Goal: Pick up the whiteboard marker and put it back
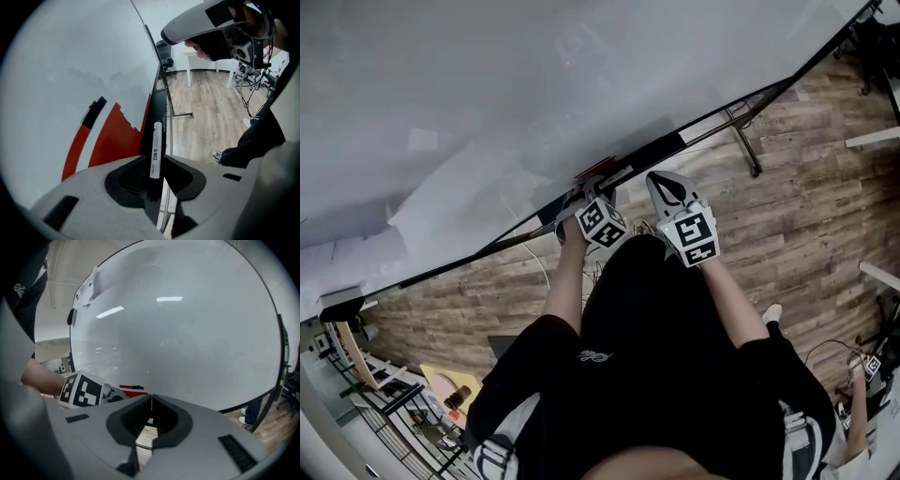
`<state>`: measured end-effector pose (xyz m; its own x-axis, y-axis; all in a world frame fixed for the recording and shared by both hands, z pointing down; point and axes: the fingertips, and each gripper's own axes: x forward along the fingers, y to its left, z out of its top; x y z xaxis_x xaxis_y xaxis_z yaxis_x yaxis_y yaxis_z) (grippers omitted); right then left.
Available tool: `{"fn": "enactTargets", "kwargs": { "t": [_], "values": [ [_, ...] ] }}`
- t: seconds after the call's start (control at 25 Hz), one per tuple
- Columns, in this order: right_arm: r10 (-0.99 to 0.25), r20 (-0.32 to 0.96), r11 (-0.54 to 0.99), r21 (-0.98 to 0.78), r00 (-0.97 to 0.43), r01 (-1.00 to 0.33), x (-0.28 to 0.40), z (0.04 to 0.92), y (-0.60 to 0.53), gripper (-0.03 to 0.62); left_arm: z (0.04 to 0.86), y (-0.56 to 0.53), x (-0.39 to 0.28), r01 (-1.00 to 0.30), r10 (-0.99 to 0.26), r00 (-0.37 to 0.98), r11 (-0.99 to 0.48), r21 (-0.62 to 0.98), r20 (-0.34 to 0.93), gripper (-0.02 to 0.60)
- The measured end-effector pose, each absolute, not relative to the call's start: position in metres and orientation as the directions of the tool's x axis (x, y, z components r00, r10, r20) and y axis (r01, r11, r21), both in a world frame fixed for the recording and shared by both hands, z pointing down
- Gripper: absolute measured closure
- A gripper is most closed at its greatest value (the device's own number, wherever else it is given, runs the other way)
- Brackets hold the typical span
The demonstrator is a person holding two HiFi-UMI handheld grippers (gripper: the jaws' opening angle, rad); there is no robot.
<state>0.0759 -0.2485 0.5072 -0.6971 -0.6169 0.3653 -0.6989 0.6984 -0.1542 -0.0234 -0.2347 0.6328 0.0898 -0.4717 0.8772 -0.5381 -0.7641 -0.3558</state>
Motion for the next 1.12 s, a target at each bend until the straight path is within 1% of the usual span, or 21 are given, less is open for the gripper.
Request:
{"fn": "enactTargets", "kwargs": {
  "t": [0.32, 0.48, 0.68, 0.88, 1.0, 1.12],
  "values": [
    [-0.574, 0.365, 0.744, -0.142, -0.733, -0.653, 0.083, 0.5, -0.231, 0.591, 0.594, -0.232, -0.025, -0.701, -0.6, 0.066, -0.597, -0.391, 0.797, 0.48],
    [-0.533, 0.353, 0.788, -0.124, -0.769, -0.603, 0.081, 0.493, -0.214, 0.591, 0.577, -0.213, -0.02, -0.772, -0.643, 0.057, -0.513, -0.375, 0.763, 0.48],
    [-0.467, 0.329, 0.837, -0.135, -0.821, -0.53, 0.074, 0.481, -0.176, 0.591, 0.55, -0.17, -0.005, -0.893, -0.711, 0.091, -0.368, -0.259, 0.697, 0.48],
    [-0.463, 0.317, 0.826, -0.183, -0.828, -0.532, 0.085, 0.498, -0.159, 0.591, 0.532, -0.126, 0.015, -0.978, -0.786, 0.123, -0.199, -0.06, 0.606, 0.48],
    [-0.451, 0.311, 0.83, -0.199, -0.837, -0.521, 0.084, 0.508, -0.148, 0.591, 0.525, -0.097, 0.011, -0.995, -0.821, 0.072, -0.102, -0.021, 0.566, 0.491],
    [-0.432, 0.312, 0.832, -0.224, -0.846, -0.507, 0.079, 0.513, -0.128, 0.591, 0.515, -0.069, 0.004, -0.998, -0.849, 0.005, -0.035, -0.045, 0.528, 0.531]
  ]
}}
